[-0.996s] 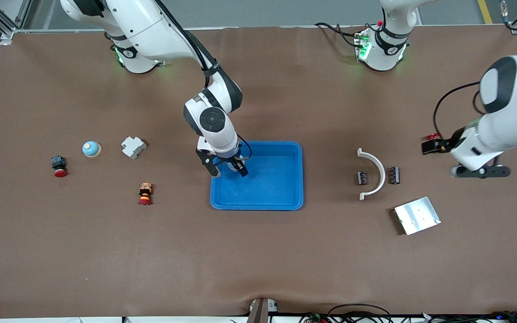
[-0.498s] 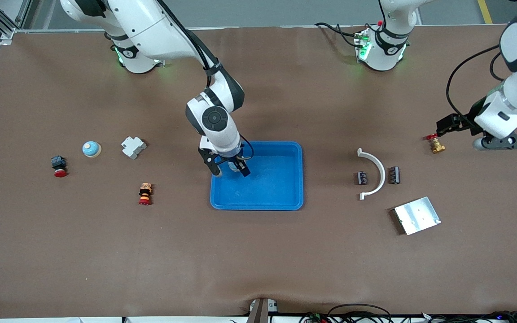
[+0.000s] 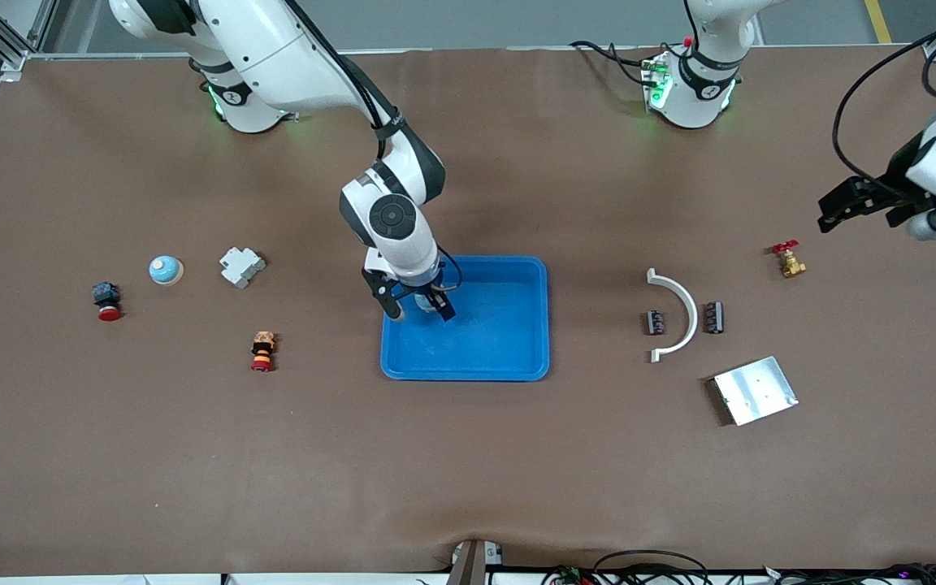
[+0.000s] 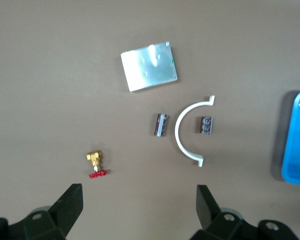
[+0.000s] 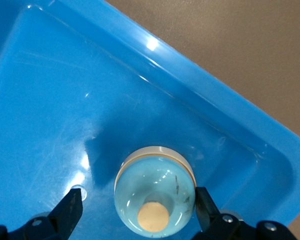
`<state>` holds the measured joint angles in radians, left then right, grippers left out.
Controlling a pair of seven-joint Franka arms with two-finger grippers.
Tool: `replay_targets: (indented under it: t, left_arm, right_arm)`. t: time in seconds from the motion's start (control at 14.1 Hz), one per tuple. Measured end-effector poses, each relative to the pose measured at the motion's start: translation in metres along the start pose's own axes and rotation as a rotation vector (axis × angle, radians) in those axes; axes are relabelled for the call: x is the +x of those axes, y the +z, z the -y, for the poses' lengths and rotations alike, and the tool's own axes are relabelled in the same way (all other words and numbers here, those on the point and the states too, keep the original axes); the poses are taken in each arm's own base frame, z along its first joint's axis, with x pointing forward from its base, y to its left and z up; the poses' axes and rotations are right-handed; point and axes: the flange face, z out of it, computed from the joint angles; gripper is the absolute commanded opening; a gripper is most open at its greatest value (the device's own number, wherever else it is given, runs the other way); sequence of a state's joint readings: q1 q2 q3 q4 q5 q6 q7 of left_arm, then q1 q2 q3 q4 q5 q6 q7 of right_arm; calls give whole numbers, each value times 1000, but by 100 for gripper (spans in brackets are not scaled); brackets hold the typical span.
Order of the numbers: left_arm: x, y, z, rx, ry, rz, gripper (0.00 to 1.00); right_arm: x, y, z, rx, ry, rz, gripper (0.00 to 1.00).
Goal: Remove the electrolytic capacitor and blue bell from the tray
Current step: 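Lift the second bell out of the tray with the right gripper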
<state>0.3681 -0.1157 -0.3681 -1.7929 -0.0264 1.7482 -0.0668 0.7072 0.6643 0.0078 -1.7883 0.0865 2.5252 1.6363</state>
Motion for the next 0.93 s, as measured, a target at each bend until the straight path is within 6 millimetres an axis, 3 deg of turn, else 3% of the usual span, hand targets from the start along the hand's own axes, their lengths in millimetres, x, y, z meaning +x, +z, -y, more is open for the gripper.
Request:
replay_targets:
  t: [0.14,0.28,0.64,0.93]
  left_arm:
    - [8,-4,1,-9,0,-6,100]
    - [15,3,3,-18,0,6,100]
    - [25,4,1,-31,7,2,100]
    - [28,9,-7,-37,-5,12,100]
  right_arm:
    - [-1,1,-1,-3,-5,-1,80]
    - [-4,1,0,-3,-17,-1,62]
    - [-6,-5,2,-2,-35,-1,0]
    - [-6,-5,2,-2,-40,-1,0]
